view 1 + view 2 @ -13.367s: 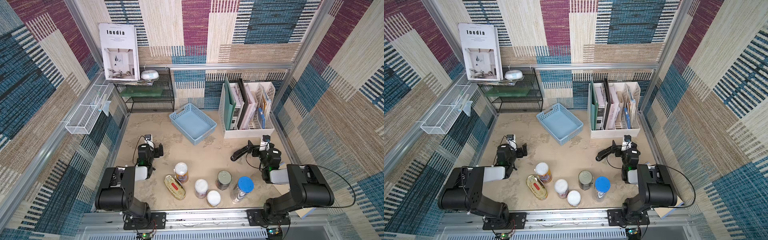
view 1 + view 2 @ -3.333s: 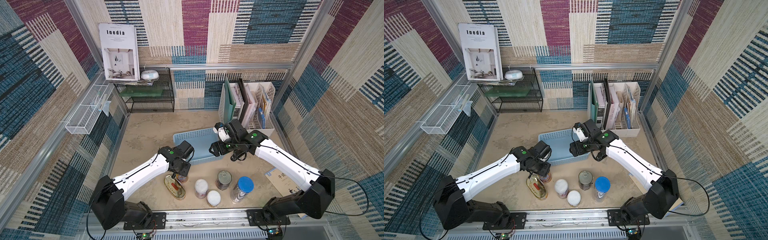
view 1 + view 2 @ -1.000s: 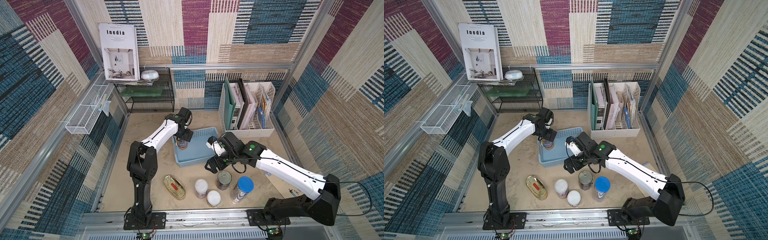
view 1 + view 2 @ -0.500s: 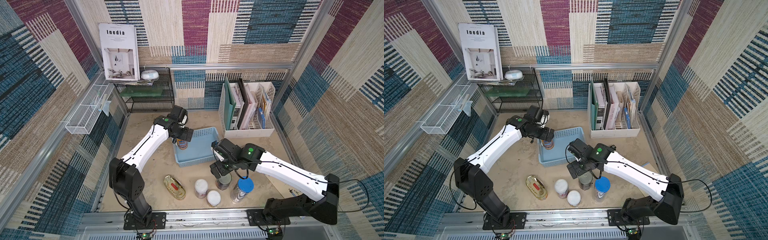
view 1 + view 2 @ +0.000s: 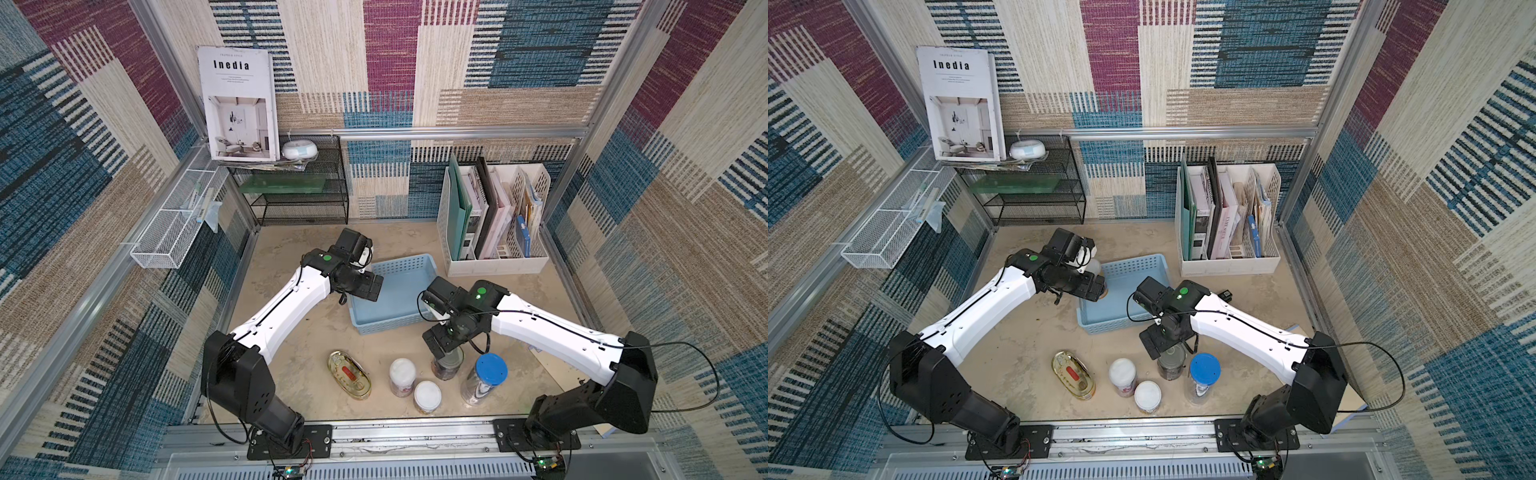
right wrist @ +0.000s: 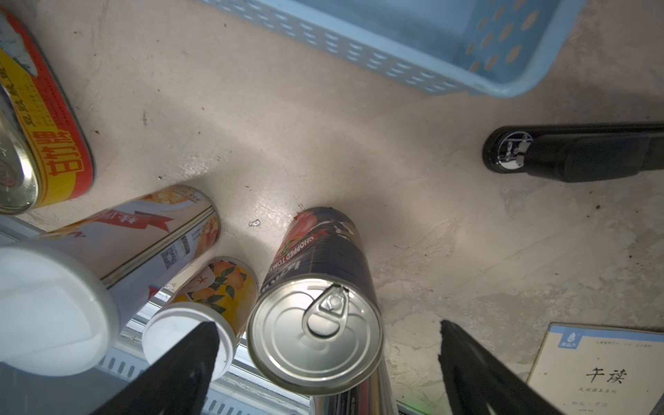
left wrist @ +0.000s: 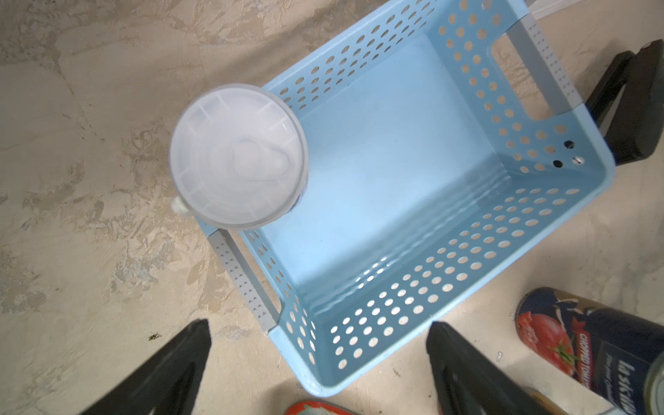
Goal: Put the canned food in the basket
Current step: Pick up the canned food from the center of the board.
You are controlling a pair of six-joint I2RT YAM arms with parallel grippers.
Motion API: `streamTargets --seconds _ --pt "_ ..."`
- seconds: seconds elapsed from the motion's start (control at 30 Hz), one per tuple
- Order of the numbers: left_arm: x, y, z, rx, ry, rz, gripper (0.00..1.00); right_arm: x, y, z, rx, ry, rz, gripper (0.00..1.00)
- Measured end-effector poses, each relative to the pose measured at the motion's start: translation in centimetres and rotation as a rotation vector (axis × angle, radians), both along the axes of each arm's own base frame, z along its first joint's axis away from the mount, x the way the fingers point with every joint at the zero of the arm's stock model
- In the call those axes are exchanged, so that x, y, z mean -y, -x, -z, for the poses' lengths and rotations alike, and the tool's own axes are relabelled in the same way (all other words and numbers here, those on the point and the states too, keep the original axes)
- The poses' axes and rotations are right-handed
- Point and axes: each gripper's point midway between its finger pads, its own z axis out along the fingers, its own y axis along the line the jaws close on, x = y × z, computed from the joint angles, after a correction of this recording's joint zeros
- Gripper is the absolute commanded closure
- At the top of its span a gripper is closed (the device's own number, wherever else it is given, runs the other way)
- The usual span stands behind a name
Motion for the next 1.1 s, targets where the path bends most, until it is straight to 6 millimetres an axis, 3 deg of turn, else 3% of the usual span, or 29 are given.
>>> streamTargets --seconds 0.4,0.63,0.87,1.1 --pt "0.1 -0.3 0.4 0.002 0.009 0.003 0.01 0.9 1.4 3.4 -0.152 0.034 -0.036 0.01" --pt "0.1 -0.3 0.7 -0.012 0.016 0.004 0.01 1.1 1.7 4.2 -0.187 0.034 -0.052 0.01" --pt "-0.1 -0.4 0.8 -0.014 0.017 -0.002 0.01 0.7 1.6 5.3 -0.226 0.039 -0.054 0.11" --pt "-0.2 -0.5 0.8 -0.013 0.016 -0.002 0.01 0.8 2.1 5.6 -0.242 0.031 -0.051 0.28"
